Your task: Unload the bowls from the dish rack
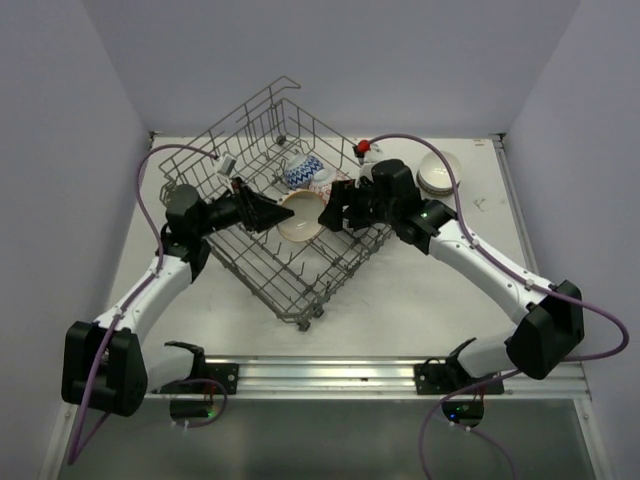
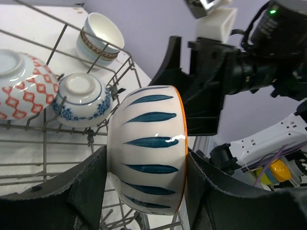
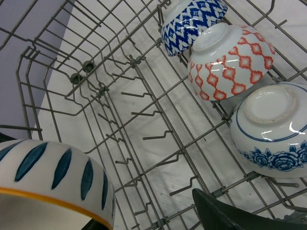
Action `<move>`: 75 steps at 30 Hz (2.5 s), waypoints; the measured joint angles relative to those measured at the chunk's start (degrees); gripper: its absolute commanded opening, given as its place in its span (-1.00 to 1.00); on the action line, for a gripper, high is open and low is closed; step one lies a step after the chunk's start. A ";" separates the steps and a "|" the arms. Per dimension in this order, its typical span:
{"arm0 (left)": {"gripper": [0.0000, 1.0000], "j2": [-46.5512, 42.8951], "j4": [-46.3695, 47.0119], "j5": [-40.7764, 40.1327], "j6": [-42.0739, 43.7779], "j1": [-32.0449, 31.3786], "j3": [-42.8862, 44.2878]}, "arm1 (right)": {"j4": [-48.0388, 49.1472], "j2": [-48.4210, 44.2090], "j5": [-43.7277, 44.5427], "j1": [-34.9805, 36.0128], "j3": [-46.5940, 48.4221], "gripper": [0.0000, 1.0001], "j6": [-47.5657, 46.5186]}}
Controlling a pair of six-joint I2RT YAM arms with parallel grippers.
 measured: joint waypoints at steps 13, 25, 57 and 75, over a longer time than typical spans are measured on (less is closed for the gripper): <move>-0.81 -0.70 9.31 -0.35 -9.38 -0.39 -5.44 | 5.27 2.38 0.96 2.10 0.33 -0.12 3.72; -0.25 1.11 10.54 -2.80 -12.04 -1.53 -6.32 | 5.97 3.67 2.19 2.95 0.26 -1.00 3.82; 1.00 -15.89 -32.41 -49.99 34.62 -6.43 6.01 | -20.06 -24.17 20.52 -28.52 -10.03 -1.00 2.73; 1.00 -16.55 -33.55 -61.86 40.65 -15.39 5.90 | -10.47 2.73 11.21 -42.27 -20.92 -1.00 3.10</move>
